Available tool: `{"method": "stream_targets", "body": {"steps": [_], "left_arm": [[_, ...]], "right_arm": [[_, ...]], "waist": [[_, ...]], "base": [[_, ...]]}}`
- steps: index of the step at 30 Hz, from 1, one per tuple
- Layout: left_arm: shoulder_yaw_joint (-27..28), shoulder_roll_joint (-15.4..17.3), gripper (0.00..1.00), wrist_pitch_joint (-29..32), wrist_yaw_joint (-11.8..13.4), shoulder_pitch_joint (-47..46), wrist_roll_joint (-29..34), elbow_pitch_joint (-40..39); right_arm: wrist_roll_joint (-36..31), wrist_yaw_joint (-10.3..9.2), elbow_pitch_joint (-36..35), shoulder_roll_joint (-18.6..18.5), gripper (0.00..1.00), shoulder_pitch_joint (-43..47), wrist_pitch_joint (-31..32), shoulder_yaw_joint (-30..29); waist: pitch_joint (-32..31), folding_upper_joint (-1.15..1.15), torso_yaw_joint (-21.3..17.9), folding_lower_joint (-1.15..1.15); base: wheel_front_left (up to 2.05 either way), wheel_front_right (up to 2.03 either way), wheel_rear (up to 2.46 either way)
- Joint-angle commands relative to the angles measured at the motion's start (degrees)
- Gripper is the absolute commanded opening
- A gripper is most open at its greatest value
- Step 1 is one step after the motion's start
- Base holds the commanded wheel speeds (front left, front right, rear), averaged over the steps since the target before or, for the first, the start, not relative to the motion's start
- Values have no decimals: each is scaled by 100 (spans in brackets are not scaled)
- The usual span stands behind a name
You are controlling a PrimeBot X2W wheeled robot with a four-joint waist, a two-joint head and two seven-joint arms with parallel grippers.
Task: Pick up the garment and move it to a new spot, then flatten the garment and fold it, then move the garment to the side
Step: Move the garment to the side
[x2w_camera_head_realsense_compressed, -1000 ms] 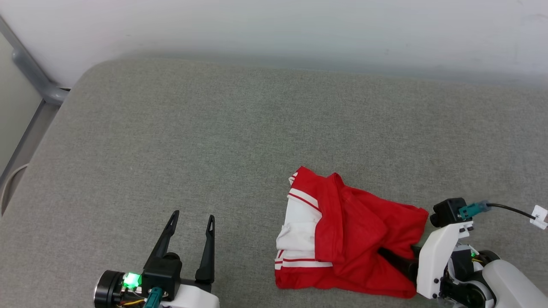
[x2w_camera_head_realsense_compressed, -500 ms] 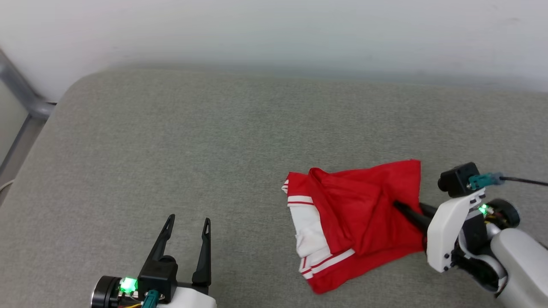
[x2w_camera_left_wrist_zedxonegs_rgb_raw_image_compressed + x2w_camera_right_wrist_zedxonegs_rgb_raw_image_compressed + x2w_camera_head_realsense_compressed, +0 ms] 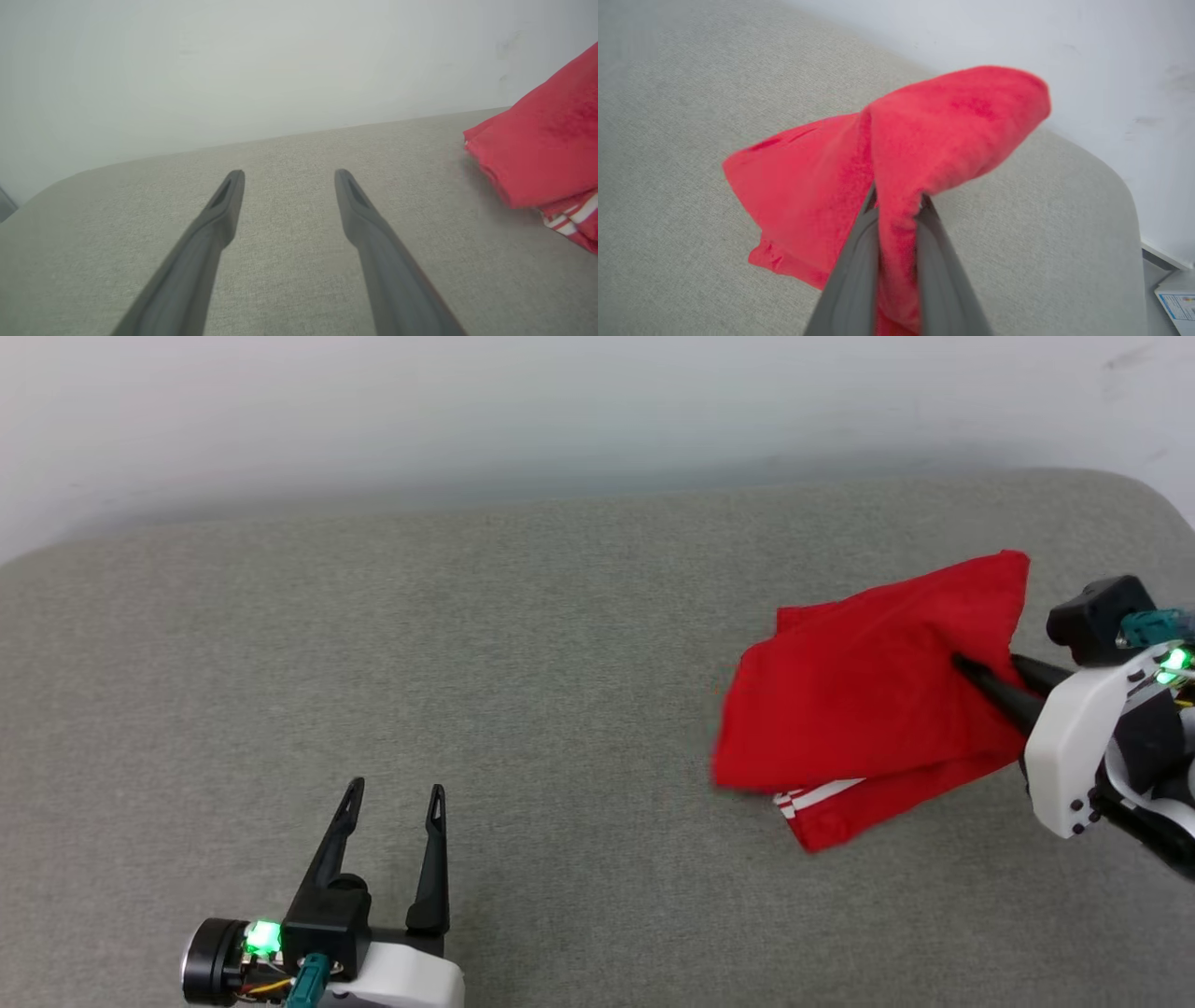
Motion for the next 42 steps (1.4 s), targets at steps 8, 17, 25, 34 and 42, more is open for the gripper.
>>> {"method": "stream_targets", "body": {"steps": [8,17,25,34,42], "left_arm": [[55,83,100,-12,-7,-381,105,-189],[-75,176,100,-12,-78,-829,194,-430],[-155,206,100,-12,-8,-1072,197,-699],[-254,275,100,-12,15,-1252,207,-863],[-288,314,100,-12,90,-1209,158,-826]], "right_arm": [[55,-9,150,-330,0,-481,169,-213],[-173,-9,1037,-1018,0,-884,197,-359],[-121,-10,1869,-1504,0,-1153,116,-706],[-507,-10,2900,-1694,0,-1487,-199,-1238],[-809,-10,3338,-1297,100,-1598,-427,-1595]], "waist": [[632,0,-483,0],[1403,0,-255,0],[1870,0,-93,0],[2115,0,-6,0],[2019,0,-42,0]], "base": [[0,0,0],[0,0,0],[0,0,0],[0,0,0],[0,0,0]]}}
